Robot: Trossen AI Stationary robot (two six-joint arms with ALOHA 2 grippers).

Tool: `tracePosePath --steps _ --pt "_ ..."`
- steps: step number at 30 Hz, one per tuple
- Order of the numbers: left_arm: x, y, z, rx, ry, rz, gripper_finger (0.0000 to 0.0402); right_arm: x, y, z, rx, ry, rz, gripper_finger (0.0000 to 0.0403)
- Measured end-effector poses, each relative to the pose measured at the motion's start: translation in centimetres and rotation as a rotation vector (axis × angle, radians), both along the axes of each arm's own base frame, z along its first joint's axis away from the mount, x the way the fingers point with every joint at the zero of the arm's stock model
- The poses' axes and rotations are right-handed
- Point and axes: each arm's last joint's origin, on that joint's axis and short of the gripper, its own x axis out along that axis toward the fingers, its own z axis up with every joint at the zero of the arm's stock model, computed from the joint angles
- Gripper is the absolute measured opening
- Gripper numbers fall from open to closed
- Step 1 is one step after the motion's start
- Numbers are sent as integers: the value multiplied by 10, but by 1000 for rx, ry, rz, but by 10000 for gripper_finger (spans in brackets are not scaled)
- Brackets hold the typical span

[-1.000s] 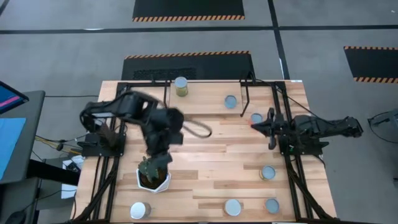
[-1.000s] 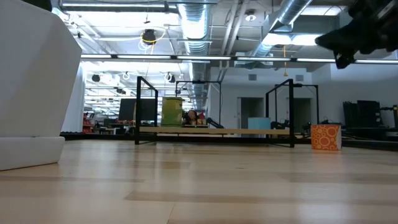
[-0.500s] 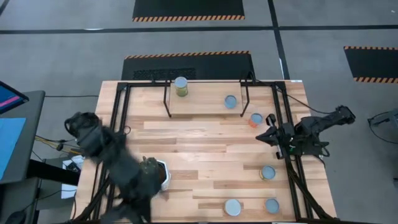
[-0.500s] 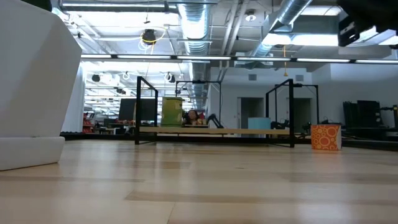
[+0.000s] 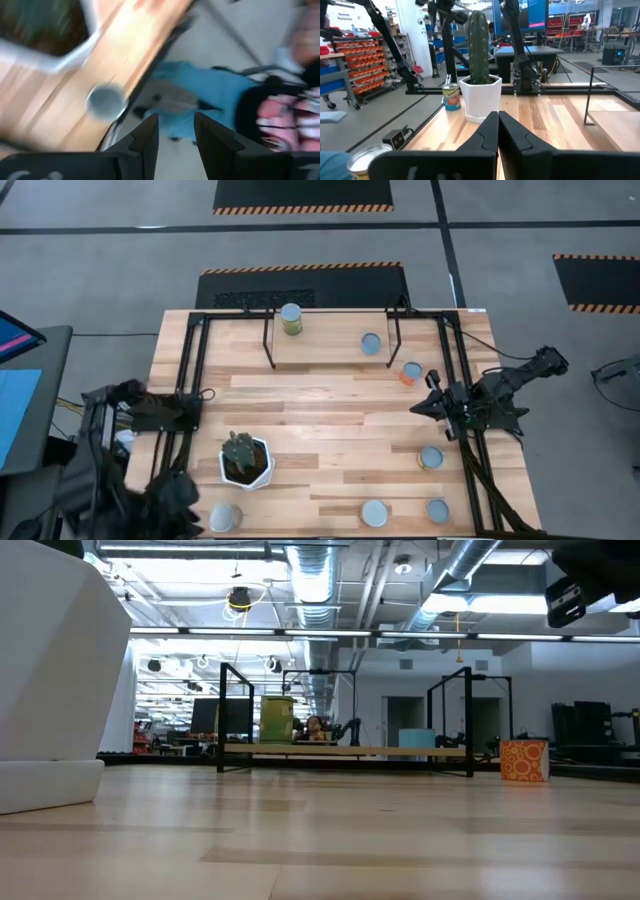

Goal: Pick and place cans onto a shelf
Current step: Put the canned tomatoes on the shelf

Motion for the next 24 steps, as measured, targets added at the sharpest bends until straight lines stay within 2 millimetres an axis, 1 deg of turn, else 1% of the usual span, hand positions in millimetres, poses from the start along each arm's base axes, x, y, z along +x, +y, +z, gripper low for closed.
tracePosePath --steps 2,4,7,9,12,16,22,24 --pt "-9 -9 -17 0 66 61 112 0 0 -1 -4 10 -1 24" --pt "-12 -13 -33 26 93 114 112 0 0 -1 -4 8 -1 24" --pt "-10 -15 -58 106 130 121 112 0 0 -1 -4 8 -1 24" --pt "-6 -14 -76 152 200 99 112 0 0 -1 -5 11 -1 24" --pt "-1 -13 -99 191 273 118 112 0 0 -2 -7 15 -1 24" --pt "9 -11 -122 198 307 126 112 0 0 -2 -9 19 -1 24" --pt "27 -6 -149 174 361 66 112 0 0 -4 -16 33 -1 24" --pt "30 -4 -157 183 371 55 112 0 0 -4 -17 36 -1 24"
